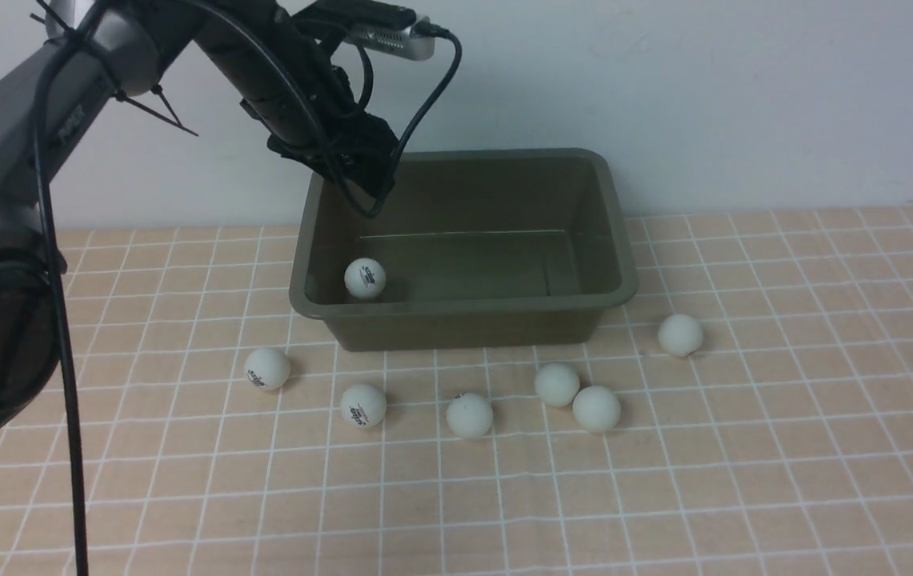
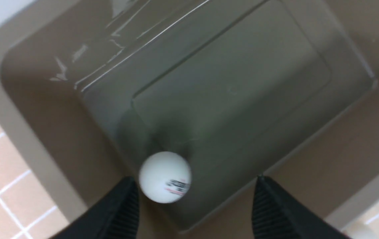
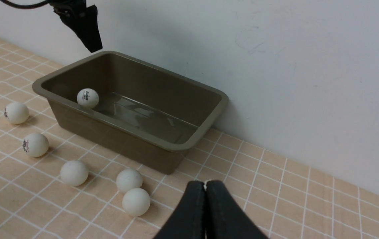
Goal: Put the table tennis balls into the box on the light coffee tablecloth.
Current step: 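Drop the ball into the bin, then reach for and grasp a ping pong ball on the table beside the basket, then drop the ball into the bin, then reach for and grasp a ping pong ball on the table beside the basket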
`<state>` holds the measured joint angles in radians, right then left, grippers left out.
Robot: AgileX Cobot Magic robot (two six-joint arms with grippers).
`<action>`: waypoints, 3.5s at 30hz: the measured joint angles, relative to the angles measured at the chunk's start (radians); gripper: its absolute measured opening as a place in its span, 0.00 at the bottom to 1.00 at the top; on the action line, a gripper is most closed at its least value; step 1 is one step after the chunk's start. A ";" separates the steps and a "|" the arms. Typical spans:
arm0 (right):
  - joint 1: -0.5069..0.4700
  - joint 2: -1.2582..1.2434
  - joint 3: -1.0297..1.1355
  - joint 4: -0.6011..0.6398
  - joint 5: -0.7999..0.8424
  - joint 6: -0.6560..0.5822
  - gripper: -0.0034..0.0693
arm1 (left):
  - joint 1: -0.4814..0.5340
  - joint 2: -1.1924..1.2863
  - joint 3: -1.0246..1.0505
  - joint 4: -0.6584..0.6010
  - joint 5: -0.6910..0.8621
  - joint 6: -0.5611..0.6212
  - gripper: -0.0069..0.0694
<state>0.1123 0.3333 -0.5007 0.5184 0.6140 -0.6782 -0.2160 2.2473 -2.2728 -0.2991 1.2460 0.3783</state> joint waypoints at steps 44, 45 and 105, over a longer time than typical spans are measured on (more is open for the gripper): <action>0.000 0.001 0.000 -0.033 0.166 0.000 0.03 | 0.160 -0.217 0.779 -0.061 -0.242 0.377 0.70; 0.000 0.001 0.000 -0.033 0.167 0.000 0.03 | 0.160 -0.214 0.779 -0.063 -0.244 0.378 0.70; 0.000 0.001 0.000 -0.041 0.270 0.002 0.03 | 0.050 -0.819 0.898 -0.070 0.001 -0.221 0.00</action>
<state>0.1123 0.3340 -0.5007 0.4775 0.8835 -0.6758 -0.1657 1.4280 -1.3750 -0.3688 1.2472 0.1572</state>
